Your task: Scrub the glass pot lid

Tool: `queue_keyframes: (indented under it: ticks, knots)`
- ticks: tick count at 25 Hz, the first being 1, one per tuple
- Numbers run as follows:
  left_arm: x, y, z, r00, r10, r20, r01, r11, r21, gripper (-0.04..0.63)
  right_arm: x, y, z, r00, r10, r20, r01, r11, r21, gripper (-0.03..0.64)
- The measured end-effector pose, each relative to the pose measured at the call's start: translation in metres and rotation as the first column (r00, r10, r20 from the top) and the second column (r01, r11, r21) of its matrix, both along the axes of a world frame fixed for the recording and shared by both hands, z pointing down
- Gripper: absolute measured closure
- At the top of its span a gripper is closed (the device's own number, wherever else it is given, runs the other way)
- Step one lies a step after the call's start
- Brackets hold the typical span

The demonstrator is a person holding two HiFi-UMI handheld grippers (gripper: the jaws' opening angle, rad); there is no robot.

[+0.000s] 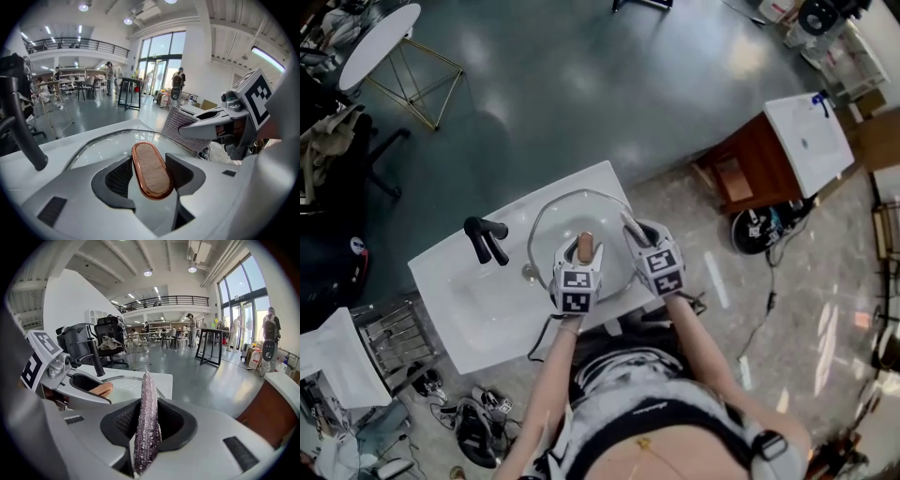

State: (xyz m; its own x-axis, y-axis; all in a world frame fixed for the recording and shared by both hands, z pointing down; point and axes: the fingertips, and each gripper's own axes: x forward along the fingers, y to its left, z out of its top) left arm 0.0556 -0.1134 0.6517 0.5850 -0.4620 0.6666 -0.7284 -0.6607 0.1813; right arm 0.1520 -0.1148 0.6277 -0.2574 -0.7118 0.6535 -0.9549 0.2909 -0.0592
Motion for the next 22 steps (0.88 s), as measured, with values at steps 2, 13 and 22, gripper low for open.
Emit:
queue_keyframes:
  ticks: [2, 13, 22]
  knots:
    - [0.0, 0.0, 0.001, 1.0, -0.002, 0.002, 0.002, 1.0, 0.002, 0.357, -0.001, -0.001, 0.005, 1.0, -0.015, -0.019, 0.015, 1.0, -0.011, 0.531]
    - [0.007, 0.0, 0.001, 1.0, -0.006, -0.006, 0.006, 1.0, -0.003, 0.357, -0.013, -0.01, 0.021, 0.989, -0.112, -0.097, 0.109, 0.993, -0.038, 0.526]
    - [0.012, -0.002, 0.007, 1.0, -0.008, -0.005, 0.008, 1.0, -0.008, 0.359, -0.028, -0.041, 0.031, 0.974, -0.199, -0.112, 0.195, 0.98, -0.045, 0.526]
